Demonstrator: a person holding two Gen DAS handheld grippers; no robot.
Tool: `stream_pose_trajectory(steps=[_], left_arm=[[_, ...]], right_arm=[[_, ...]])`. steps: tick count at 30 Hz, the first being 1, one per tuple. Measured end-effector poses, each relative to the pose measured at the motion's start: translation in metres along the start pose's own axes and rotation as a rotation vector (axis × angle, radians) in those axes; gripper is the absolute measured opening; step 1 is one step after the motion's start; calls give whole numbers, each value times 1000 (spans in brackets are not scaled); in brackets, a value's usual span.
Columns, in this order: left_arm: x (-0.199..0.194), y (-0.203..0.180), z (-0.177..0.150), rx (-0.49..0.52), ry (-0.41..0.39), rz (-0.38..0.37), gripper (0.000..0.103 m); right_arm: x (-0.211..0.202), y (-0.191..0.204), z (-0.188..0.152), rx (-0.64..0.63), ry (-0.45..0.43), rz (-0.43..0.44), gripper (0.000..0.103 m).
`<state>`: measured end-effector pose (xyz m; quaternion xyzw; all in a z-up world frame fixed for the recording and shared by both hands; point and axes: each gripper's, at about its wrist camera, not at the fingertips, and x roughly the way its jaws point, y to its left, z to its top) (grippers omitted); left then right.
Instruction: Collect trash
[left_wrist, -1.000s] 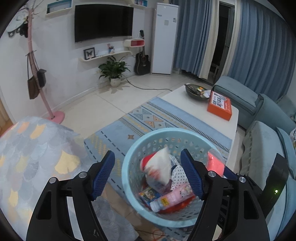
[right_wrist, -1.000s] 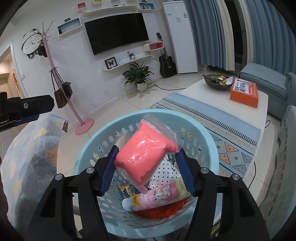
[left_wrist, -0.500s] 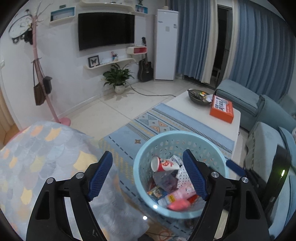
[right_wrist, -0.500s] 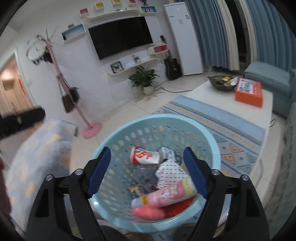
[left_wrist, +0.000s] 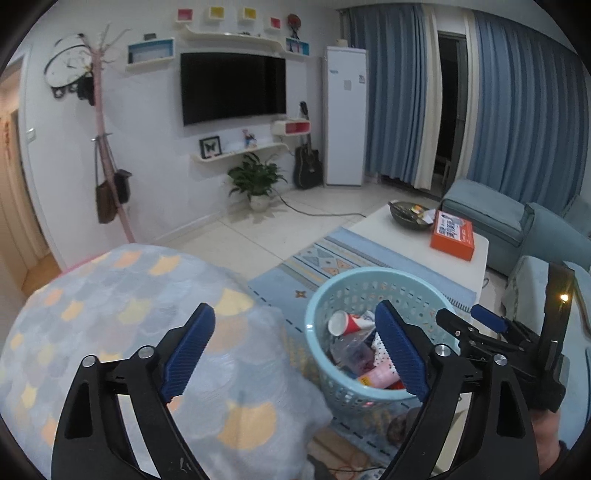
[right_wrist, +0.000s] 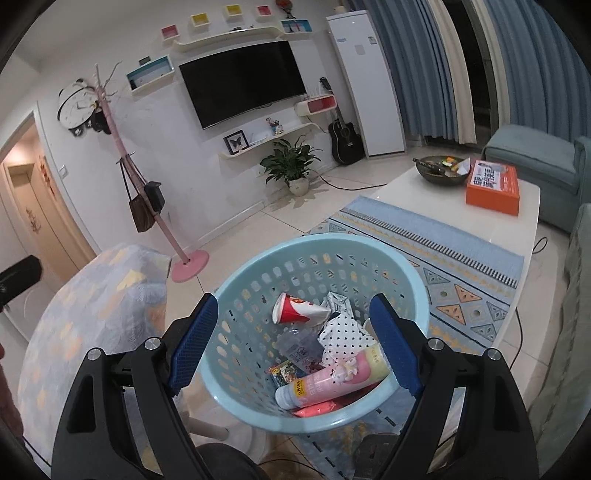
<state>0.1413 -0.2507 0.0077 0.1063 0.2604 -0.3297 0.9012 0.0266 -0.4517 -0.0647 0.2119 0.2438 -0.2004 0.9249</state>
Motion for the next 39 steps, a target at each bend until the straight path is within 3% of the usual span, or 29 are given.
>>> stream_pose_trajectory(steps=[6,11,14,18,23,39], left_arm=[[-36,18,-23,-47,-23,-5,90],[-57,31,-51,-66,-51,32,95],[-58,39,-74,-69,-32,132,95],[-63,60,-91,-132,-1,150,95],[-78,77,-96,-169,-18,189,95],[-91,80,-110,-184,-26,191,95]], right_arm=[[-14,42,-5,-132,-10,-49,85],[-27,68,-15,-145,-16,-83,93],[-32,84,-26,-175,-15,-135,95],[-42,105,-42,-218,-22,-144,95],[-54,116,-54,-196,-29,-106,95],[-64,137,-62,-209,-36,-103,95]])
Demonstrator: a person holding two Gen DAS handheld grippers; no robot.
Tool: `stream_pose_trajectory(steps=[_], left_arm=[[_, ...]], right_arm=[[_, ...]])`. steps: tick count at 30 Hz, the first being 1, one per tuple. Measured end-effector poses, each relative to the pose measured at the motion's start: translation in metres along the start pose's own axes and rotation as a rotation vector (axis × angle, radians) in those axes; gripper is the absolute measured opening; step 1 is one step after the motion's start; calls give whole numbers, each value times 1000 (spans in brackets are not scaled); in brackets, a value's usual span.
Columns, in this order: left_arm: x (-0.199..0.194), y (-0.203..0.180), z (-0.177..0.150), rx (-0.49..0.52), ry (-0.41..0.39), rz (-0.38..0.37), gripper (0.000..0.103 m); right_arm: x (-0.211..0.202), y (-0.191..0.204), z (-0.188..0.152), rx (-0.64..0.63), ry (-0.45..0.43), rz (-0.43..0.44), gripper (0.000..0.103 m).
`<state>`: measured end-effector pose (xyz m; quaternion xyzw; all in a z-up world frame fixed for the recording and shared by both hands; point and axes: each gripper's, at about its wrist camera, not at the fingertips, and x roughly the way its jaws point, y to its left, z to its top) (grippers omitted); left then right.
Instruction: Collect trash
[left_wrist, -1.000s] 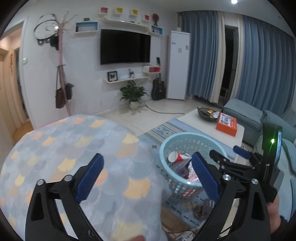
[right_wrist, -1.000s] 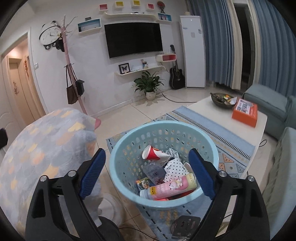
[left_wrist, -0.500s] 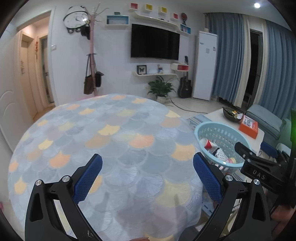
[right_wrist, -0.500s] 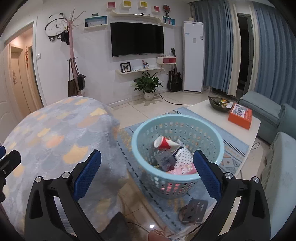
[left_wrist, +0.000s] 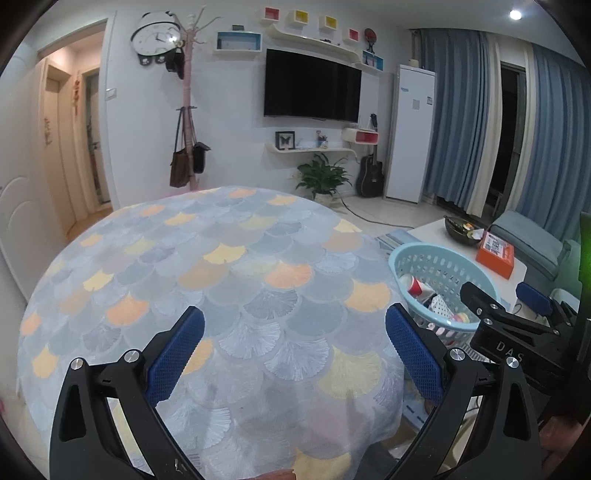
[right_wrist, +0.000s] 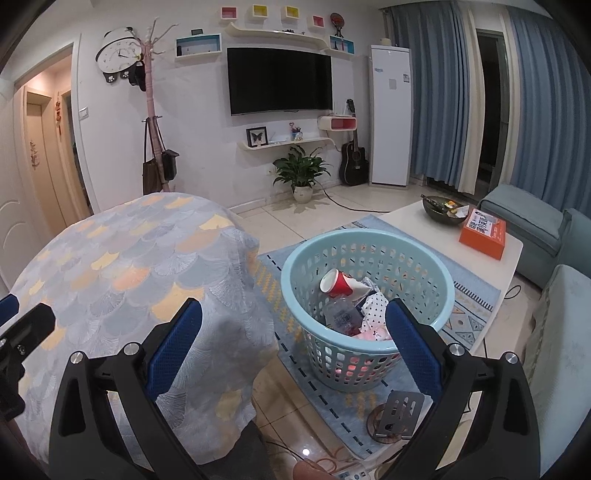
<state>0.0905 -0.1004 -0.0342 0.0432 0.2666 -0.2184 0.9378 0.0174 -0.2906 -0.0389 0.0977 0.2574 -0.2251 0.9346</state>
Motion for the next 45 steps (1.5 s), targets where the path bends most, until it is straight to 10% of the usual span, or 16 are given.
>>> stream_pose_trajectory(steps=[45], left_arm=[[3,-1,-4,7,12,1,95]], right_arm=[[8,-3,-3,1,13,9,95]])
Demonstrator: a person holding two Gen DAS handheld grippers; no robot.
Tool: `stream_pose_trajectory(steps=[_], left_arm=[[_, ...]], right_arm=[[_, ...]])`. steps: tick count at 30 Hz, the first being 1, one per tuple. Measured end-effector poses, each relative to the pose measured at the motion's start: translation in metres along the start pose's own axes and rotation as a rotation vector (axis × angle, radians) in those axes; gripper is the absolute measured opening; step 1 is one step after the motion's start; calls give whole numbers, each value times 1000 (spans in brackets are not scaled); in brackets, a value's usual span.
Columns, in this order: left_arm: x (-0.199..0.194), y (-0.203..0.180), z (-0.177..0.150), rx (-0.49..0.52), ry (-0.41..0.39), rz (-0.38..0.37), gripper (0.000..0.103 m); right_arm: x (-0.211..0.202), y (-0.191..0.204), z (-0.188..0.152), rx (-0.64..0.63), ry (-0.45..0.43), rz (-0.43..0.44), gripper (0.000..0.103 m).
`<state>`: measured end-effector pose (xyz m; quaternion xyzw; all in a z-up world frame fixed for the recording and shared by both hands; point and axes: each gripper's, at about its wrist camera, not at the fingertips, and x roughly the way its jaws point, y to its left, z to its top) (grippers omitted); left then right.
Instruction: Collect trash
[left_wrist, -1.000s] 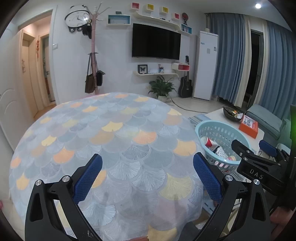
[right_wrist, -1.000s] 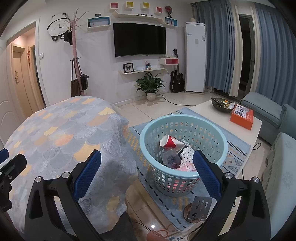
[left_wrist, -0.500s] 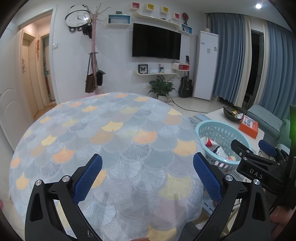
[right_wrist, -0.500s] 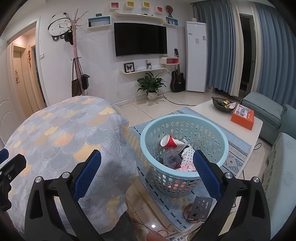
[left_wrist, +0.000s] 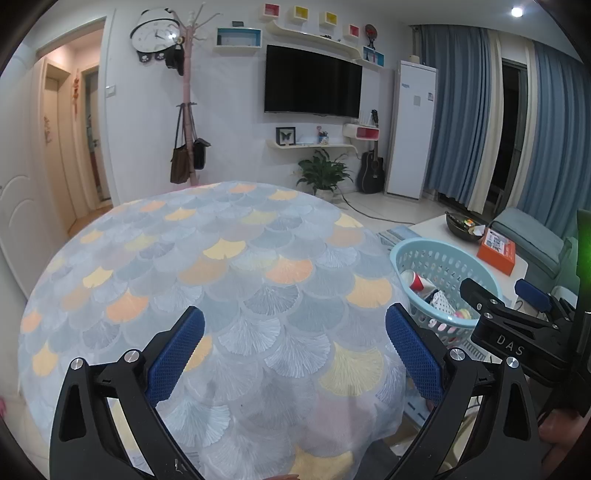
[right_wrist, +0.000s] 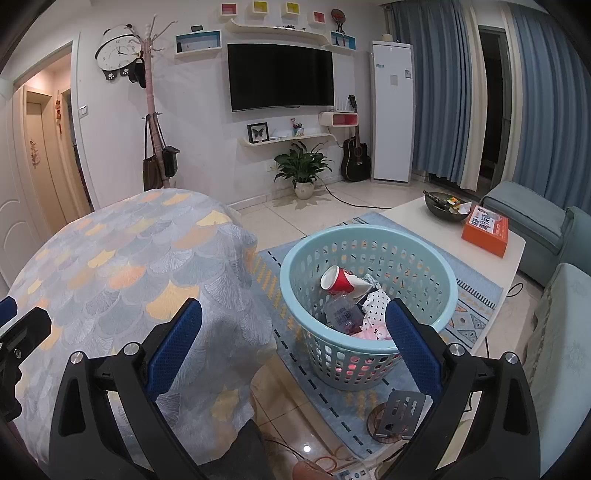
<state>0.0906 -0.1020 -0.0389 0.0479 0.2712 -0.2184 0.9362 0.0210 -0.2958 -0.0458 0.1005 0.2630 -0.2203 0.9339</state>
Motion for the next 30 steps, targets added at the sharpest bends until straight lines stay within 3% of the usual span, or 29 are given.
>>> stream_pose_trajectory(steps=[30], left_arm=[[-1,0,1,0,1,-1,95]], right_arm=[[0,-2,-3,2,6,3,95]])
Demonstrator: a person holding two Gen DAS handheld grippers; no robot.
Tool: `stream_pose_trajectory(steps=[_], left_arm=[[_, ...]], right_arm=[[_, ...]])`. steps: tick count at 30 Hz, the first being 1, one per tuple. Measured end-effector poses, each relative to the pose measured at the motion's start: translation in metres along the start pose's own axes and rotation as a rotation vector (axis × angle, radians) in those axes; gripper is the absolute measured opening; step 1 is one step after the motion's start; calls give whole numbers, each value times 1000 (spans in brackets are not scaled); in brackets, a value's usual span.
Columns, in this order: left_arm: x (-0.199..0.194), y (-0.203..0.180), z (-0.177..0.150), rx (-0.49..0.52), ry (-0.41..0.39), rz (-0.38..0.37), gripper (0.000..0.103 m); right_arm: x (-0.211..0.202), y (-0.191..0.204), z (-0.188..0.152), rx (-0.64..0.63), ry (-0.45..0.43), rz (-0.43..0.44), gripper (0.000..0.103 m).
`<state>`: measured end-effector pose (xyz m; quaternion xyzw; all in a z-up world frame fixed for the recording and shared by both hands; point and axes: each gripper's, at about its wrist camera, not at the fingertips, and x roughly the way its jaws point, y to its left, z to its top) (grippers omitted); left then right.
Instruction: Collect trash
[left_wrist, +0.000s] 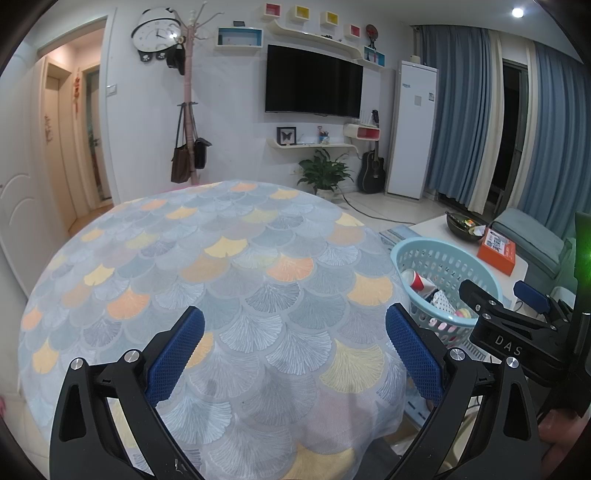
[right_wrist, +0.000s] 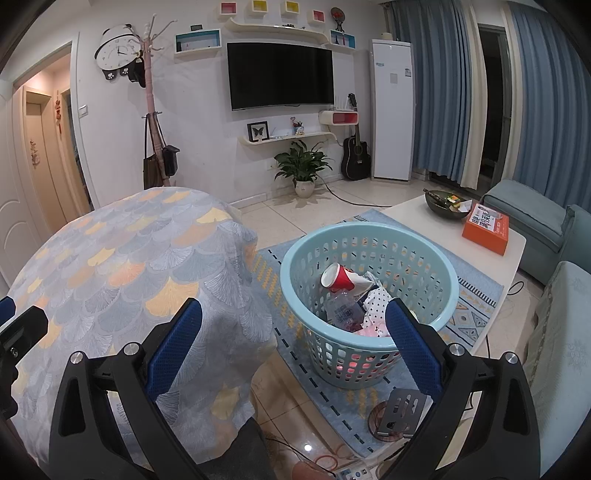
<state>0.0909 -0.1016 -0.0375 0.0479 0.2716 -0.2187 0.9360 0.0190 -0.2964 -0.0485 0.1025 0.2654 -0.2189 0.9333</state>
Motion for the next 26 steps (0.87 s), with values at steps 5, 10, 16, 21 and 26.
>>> stream_pose_trajectory(steps=[5,10,16,21,26], left_arm=[[0,-1,0,-1,2,-2,95],[0,0,-3,-4,-9,20,95],[-3,2,-8,-4,-31,22,95],[0,0,-7,-10,2,12,96],[1,-1,-7,-17,11,17,95]], right_arm=[[0,0,0,0,1,2,95],[1,0,-1,0,2,3,95],[1,0,-1,1,4,3,95],[1,-1,-1,0,3,3,95],[2,-1,-2,3,3,-1,95]])
